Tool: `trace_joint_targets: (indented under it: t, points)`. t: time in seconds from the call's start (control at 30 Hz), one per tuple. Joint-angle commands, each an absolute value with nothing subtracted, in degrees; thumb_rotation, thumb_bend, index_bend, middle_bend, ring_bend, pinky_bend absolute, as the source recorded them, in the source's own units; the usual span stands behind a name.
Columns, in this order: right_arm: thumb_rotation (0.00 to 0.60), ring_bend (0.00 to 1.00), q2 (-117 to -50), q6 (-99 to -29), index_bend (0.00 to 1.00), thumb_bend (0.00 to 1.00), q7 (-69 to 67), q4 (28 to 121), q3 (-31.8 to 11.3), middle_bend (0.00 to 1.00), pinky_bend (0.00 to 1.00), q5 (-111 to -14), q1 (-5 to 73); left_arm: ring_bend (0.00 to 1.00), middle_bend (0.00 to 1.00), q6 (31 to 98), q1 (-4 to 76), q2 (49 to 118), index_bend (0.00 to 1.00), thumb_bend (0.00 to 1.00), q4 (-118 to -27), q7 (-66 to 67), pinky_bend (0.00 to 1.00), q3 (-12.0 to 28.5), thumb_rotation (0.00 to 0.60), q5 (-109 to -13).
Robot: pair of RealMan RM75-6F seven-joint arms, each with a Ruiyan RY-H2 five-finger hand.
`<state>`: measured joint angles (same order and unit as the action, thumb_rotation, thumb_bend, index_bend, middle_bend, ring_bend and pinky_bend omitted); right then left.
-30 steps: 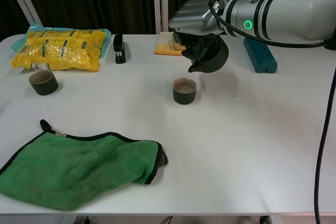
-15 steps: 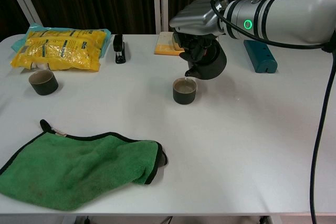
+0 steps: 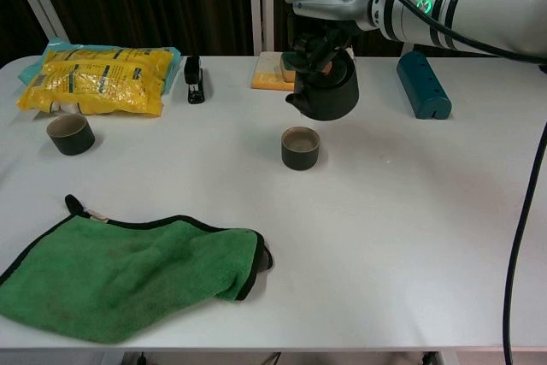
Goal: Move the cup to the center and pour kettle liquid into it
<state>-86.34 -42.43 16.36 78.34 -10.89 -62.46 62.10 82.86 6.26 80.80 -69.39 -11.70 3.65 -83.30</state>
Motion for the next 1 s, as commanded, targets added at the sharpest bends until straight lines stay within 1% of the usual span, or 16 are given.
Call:
trace_joint_targets:
  t: [0.03,0.2,0.4,0.73,1.0]
  points:
    - [0.600,0.94,-83.6,-44.9,1.00,0.53,9.4,81.4,-13.3,1.00,0.46,-64.4,59.4,0.15,0.13,82.9,6.3,80.8,0.16,0.13,-69.4,-11.7,0.25,3.7,0.600,-83.3]
    - [0.600,0.94,-80.4,-46.7,1.00,0.52,2.4,83.8,-14.0,1.00,0.46,-66.3,56.1,0.15,0.13,82.7,6.3,81.0,0.16,0.13,-69.3,-11.7,0.25,3.5,0.600,-83.4]
    - [0.600,0.93,-78.6,-47.8,1.00,0.52,-2.0,84.0,-11.9,1.00,0.46,-68.4,52.4,0.15,0.13,82.6,6.3,81.1,0.16,0.13,-69.2,-11.7,0.25,3.5,0.600,-83.4]
    - [0.600,0.93,-81.3,-49.5,1.00,0.52,-10.8,78.1,-7.3,1.00,0.46,-72.3,46.2,0.15,0.13,82.8,6.3,80.9,0.16,0.13,-69.5,-11.7,0.25,3.4,0.600,-83.7]
    - [0.600,0.93,-84.8,-50.4,1.00,0.52,-17.0,72.0,-5.0,1.00,0.46,-75.4,42.8,0.15,0.13,82.5,6.5,80.9,0.16,0.13,-69.6,-11.3,0.25,3.3,0.600,-83.8]
